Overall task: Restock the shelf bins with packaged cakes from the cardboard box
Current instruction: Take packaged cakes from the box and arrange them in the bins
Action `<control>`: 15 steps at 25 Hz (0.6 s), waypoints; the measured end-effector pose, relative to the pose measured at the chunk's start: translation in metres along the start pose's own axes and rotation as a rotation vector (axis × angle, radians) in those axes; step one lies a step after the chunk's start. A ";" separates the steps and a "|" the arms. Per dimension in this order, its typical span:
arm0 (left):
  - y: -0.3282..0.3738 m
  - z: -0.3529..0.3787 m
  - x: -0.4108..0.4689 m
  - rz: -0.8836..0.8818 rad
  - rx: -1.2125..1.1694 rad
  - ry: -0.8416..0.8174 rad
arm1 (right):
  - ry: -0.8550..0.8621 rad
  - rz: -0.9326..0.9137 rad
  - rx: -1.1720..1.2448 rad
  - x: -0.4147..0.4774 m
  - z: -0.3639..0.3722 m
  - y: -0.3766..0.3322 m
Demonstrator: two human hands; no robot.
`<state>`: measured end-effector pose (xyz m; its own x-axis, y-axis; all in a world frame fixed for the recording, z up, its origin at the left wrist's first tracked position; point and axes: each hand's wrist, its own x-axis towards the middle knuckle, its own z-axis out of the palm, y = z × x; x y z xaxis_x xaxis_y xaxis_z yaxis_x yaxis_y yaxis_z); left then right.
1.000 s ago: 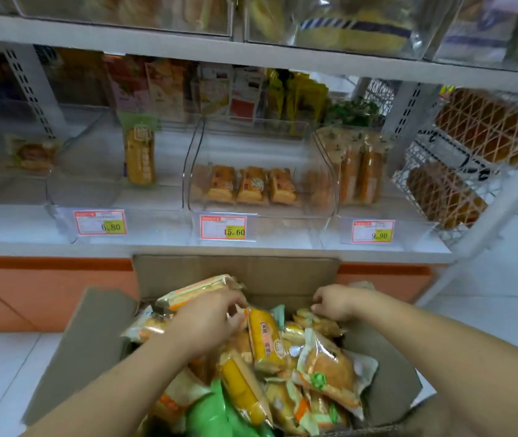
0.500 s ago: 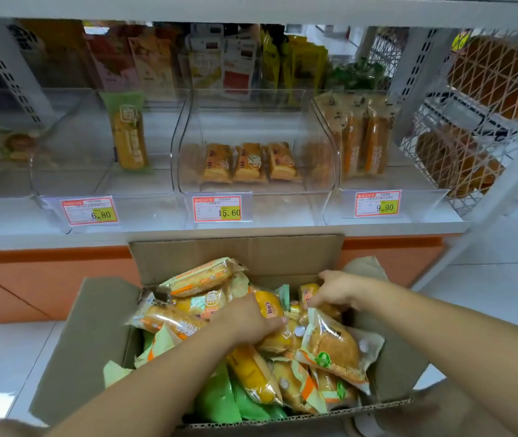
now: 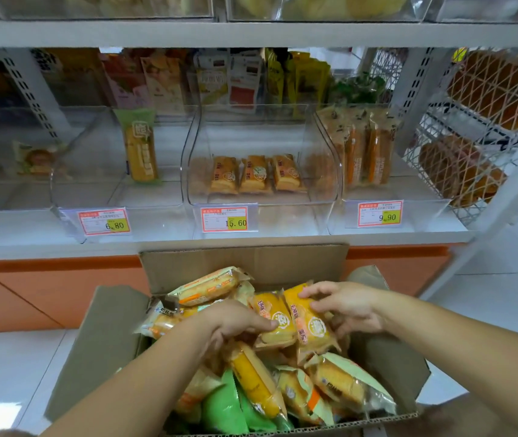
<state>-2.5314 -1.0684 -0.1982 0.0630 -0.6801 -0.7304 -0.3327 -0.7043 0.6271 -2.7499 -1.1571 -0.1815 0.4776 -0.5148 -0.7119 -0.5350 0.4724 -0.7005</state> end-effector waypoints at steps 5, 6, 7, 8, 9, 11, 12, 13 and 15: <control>0.003 -0.018 -0.031 0.064 -0.307 -0.146 | -0.081 -0.115 0.127 -0.030 0.004 -0.014; 0.006 -0.019 -0.039 0.070 -0.334 -0.126 | -0.082 -0.147 0.128 -0.036 0.007 -0.017; 0.009 -0.021 -0.049 0.080 -0.345 -0.122 | -0.068 -0.186 0.107 -0.042 0.011 -0.019; 0.012 -0.024 -0.061 0.107 -0.342 -0.148 | -0.046 -0.229 0.076 -0.048 0.016 -0.022; 0.016 -0.028 -0.071 0.144 -0.335 -0.173 | -0.025 -0.268 0.057 -0.054 0.020 -0.025; 0.021 -0.040 -0.092 0.205 -0.315 -0.167 | -0.019 -0.333 0.062 -0.065 0.029 -0.034; 0.024 -0.046 -0.102 0.241 -0.312 -0.141 | -0.021 -0.370 0.071 -0.070 0.032 -0.040; 0.027 -0.054 -0.112 0.285 -0.320 -0.124 | -0.017 -0.412 0.086 -0.074 0.035 -0.049; 0.035 -0.069 -0.131 0.374 -0.379 -0.105 | -0.006 -0.519 0.139 -0.081 0.040 -0.071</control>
<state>-2.4868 -1.0183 -0.0617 -0.0952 -0.8881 -0.4497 0.0498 -0.4554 0.8889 -2.7230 -1.1205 -0.0755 0.6591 -0.7019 -0.2699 -0.1302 0.2469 -0.9603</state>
